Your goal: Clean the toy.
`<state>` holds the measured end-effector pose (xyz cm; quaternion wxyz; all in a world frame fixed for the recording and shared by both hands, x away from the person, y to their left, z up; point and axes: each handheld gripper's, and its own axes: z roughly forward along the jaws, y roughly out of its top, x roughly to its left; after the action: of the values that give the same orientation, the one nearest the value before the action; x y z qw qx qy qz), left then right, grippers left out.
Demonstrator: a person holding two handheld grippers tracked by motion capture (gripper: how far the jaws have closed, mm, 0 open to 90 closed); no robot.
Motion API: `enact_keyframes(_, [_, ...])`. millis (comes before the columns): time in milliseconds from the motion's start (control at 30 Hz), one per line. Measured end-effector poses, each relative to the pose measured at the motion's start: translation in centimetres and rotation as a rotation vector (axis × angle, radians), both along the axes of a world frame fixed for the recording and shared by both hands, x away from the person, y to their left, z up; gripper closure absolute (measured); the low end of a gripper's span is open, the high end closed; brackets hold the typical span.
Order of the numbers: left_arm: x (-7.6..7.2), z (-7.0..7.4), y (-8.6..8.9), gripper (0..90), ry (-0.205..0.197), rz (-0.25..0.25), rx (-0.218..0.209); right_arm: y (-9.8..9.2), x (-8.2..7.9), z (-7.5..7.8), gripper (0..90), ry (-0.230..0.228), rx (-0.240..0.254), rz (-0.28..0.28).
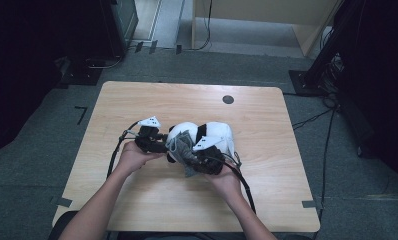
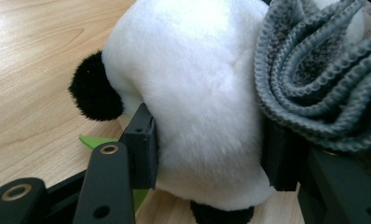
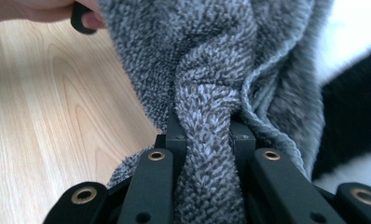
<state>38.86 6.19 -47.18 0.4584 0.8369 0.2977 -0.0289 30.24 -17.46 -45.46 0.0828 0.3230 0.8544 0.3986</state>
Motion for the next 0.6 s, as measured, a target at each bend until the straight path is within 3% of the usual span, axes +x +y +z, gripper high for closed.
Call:
enact_keyframes(233, [-0.1, -0.2, 0.2, 48.8, -0.001, 0.005, -0.001, -1.7, -0.7, -0.5, 76.9, 0.027, -0.089, -0.013])
enact_keyframes(600, [-0.2, -0.4, 0.7, 51.2, -0.014, 0.002, 0.011, -5.3, -1.4, 0.5, 76.7, 0.057, -0.121, -0.076])
